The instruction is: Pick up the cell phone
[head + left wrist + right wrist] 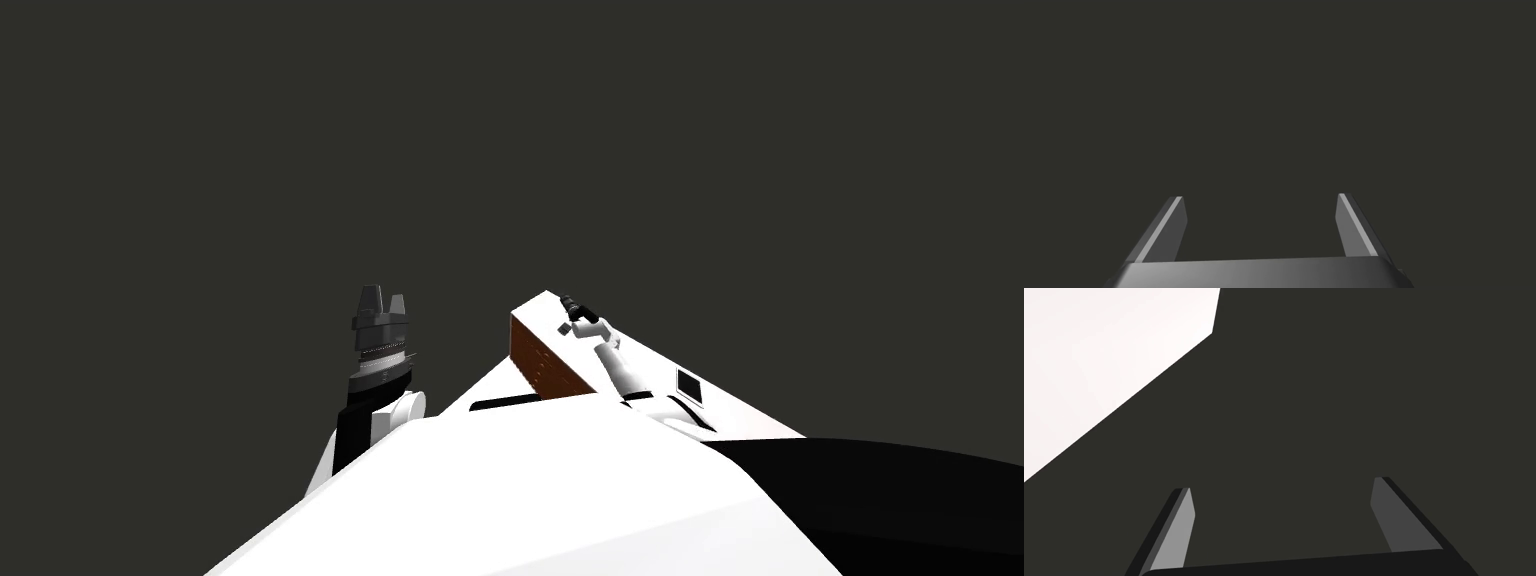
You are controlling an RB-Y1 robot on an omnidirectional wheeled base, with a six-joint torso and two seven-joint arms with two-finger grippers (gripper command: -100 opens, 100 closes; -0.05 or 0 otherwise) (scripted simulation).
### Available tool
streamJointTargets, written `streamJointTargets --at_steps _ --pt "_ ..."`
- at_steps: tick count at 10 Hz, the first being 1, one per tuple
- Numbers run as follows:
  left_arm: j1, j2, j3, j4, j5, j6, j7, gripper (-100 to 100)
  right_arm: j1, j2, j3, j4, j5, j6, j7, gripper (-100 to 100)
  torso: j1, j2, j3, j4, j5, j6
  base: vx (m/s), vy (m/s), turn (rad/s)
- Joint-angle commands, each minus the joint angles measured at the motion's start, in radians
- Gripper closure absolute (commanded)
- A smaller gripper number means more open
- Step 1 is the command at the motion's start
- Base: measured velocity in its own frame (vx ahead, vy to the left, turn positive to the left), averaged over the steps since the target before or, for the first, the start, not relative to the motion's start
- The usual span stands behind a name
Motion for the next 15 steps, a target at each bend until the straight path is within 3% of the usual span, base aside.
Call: streamJointTargets --at_steps 1,2,3,4,5,6,9,10,11,12,13,14,15 --pt "0.0 0.0 0.0 0.0 0.0 0.0 0.0 0 -0.022 0.004 -0.004 0.048 0.005 0.05 0.018 -100 0.0 0.0 0.0 0.0 0.0 0.0 0.008 -0.013 0.045" --pt "0.0 0.0 0.0 0.0 0.0 0.0 0.0 0 -0.022 0.004 -0.004 0.048 0.005 0.054 0.018 -100 0.0 0.0 0.0 0.0 0.0 0.0 0.0 0.0 0.0" --pt "0.0 0.0 0.0 0.0 0.0 0.0 0.0 0 -0.055 -0.006 -0.009 0.097 -0.002 0.096 0.046 -100 0.001 0.0 0.0 0.0 0.0 0.001 0.005 -0.007 0.071" --pt "0.0 0.0 0.0 0.0 0.0 0.0 0.0 0 -0.055 -0.006 -0.009 0.104 -0.002 0.112 0.046 -100 0.001 0.0 0.0 0.0 0.0 0.0 0.007 -0.01 0.069" --pt "0.0 0.0 0.0 0.0 0.0 0.0 0.0 0 -0.086 -0.015 -0.015 0.131 -0.009 0.155 0.073 -100 0.0 0.0 0.0 0.0 0.0 0.0 0.01 -0.013 0.103" --pt "0.0 0.0 0.0 0.0 0.0 0.0 0.0 0 -0.086 -0.015 -0.015 0.163 -0.009 0.17 0.073 -100 0.0 0.0 0.0 0.0 0.0 0.0 0.01 -0.013 0.054" --pt "0.0 0.0 0.0 0.0 0.0 0.0 0.0 0 -0.145 -0.03 -0.025 0.268 -0.023 0.251 0.128 -100 0.0 0.0 0.0 0.0 0.0 0.001 0.01 -0.014 0.085" --pt "0.0 0.0 0.0 0.0 0.0 0.0 0.0 0 -0.145 -0.03 -0.025 0.275 -0.023 0.276 0.128 -100 0.0 0.0 0.0 0.0 0.0 0.0 0.008 -0.015 0.042" --pt "0.0 0.0 0.0 0.0 0.0 0.0 0.0 0 -0.173 -0.037 -0.031 0.305 -0.029 0.31 0.155 -100 0.0 0.0 0.0 0.0 0.0 0.001 0.009 -0.016 0.076" --pt "0.0 0.0 0.0 0.0 0.0 0.0 0.0 0 -0.173 -0.037 -0.031 0.328 -0.029 0.337 0.155 -100 0.0 0.0 0.0 0.0 0.0 0.0 0.008 -0.016 0.055" --pt "0.0 0.0 0.0 0.0 0.0 0.0 0.0 0 -0.173 -0.037 -0.031 0.328 -0.029 0.337 0.155 -100 0.0 0.0 0.0 0.0 0.0 0.001 0.004 -0.007 -0.008" --pt "0.0 0.0 0.0 0.0 0.0 0.0 0.0 0 -0.199 -0.042 -0.036 0.381 -0.035 0.374 0.181 -100 0.001 0.001 0.0 0.0 0.0 0.001 0.003 -0.01 0.087" --pt "0.0 0.0 0.0 0.0 0.0 0.0 0.0 0 -0.199 -0.042 -0.036 0.381 -0.035 0.39 0.181 -100 0.001 0.0 0.0 0.0 0.0 0.0 0.005 -0.015 0.059"
